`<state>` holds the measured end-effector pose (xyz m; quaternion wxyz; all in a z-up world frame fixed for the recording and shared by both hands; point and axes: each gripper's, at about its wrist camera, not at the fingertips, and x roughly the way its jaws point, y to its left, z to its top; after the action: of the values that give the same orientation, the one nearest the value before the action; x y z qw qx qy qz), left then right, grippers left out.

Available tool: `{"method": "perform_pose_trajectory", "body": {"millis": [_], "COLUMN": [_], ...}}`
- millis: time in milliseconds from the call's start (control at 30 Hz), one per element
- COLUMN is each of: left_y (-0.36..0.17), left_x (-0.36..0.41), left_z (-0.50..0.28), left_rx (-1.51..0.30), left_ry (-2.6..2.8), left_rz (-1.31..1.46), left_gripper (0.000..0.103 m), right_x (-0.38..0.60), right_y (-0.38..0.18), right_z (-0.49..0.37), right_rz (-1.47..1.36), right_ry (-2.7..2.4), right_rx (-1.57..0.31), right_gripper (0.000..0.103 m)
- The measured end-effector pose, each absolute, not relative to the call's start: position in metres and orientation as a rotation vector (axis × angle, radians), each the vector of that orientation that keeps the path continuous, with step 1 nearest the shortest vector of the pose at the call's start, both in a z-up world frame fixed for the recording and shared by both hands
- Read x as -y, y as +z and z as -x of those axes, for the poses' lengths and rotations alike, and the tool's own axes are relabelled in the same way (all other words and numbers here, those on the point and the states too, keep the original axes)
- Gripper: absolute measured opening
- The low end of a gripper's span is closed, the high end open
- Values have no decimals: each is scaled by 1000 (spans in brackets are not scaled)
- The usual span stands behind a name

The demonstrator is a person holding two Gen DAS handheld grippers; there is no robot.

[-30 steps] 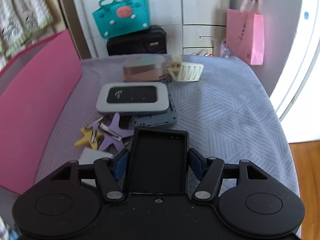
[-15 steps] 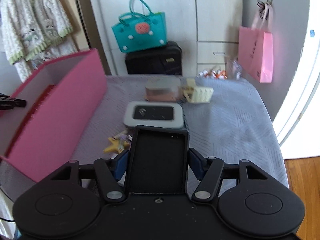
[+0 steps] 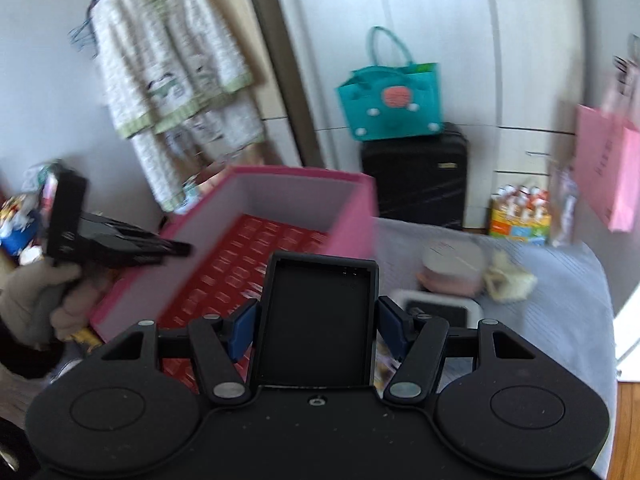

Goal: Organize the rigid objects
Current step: 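Carry the black phone case with the right tool into the pink box, then open the right tool to drop the case onto the red lining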

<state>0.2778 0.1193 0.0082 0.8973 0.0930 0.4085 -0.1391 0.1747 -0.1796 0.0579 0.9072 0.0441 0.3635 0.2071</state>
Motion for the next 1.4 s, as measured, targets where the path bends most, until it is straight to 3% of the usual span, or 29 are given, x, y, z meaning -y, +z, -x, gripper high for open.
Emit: {"method": "perform_pose_trajectory", "body": {"millis": [367,533,800,1267,1367,1400], "left_y": [6,6,6,5,6,6], "left_x": [-128,-129,-132,-129,-128,-127], "left_z": [-263,-253,-252,-250,-250,-250], "left_rx": [-831,-817,-816,-809,-809,-809], "left_ry": [-191,-142,-131,-120,-116,-112], "left_rz": [-17,18,59,53,45,42], "left_gripper": [3,3,4,4,4,4], "right_x": [102,67,49,40,34,34], "right_y": [59,38,-21,-48,-48,-48], "right_z": [-258,-299,-348,-371,-367,-369], "right_rz": [8,46,-123,-247,-250,-254], "right_ry": [541,528,480,408,401,420], "right_rx": [-962,-1041,-1270,-1266,-1236,-1234], "right_gripper": [68,68,67,68,75,82]}}
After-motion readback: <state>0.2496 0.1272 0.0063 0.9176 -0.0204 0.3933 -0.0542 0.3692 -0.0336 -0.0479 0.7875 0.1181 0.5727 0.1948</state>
